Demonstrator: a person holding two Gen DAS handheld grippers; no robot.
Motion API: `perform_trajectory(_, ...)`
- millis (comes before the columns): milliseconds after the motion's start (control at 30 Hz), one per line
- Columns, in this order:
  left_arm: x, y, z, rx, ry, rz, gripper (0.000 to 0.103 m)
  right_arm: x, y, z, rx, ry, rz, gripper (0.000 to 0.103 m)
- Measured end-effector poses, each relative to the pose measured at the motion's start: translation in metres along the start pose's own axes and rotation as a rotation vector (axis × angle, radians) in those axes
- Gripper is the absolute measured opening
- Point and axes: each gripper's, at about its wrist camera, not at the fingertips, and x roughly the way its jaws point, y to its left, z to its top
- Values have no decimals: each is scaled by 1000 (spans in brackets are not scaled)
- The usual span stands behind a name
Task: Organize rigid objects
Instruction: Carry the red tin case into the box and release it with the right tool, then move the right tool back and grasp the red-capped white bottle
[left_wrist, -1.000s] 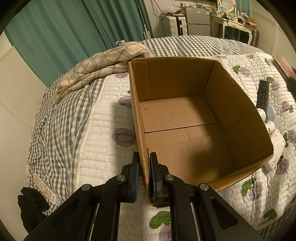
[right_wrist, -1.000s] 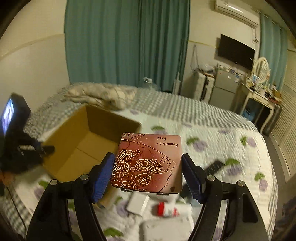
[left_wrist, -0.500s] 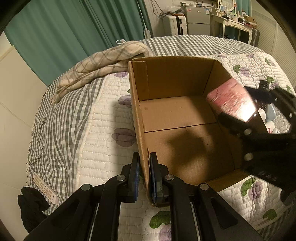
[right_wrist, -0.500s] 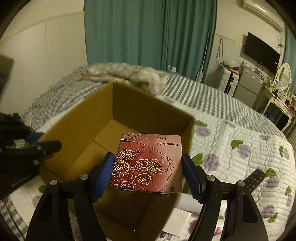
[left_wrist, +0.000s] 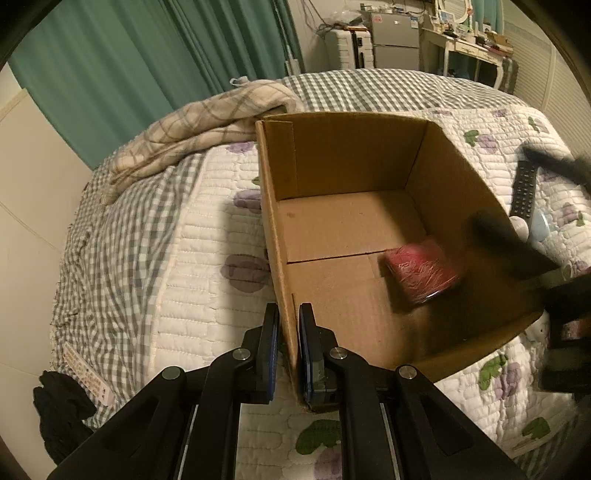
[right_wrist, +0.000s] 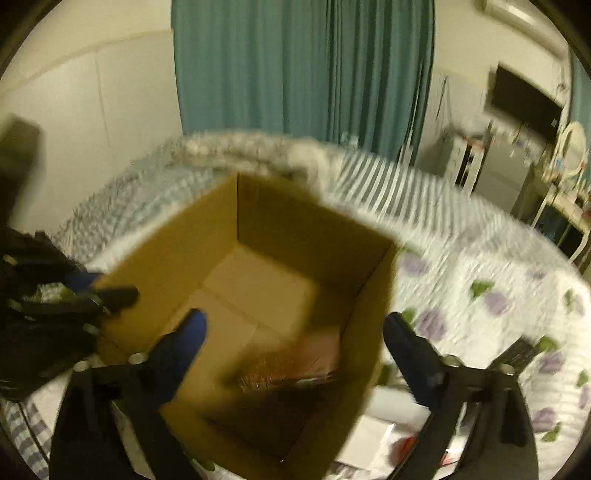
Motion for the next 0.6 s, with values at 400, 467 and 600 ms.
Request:
perform_trajectory(400,2,-2,1,6,1,25,11,-122,-89,17,56,-105,-208,103)
perform_trajectory(467,2,-3,0,6,0,27,11,-133,-103,7,75,-97,-244,103)
perform_trajectory(600,2,-3,1,6,2,27,11,-132,-117,-24,77,-38,-291,103)
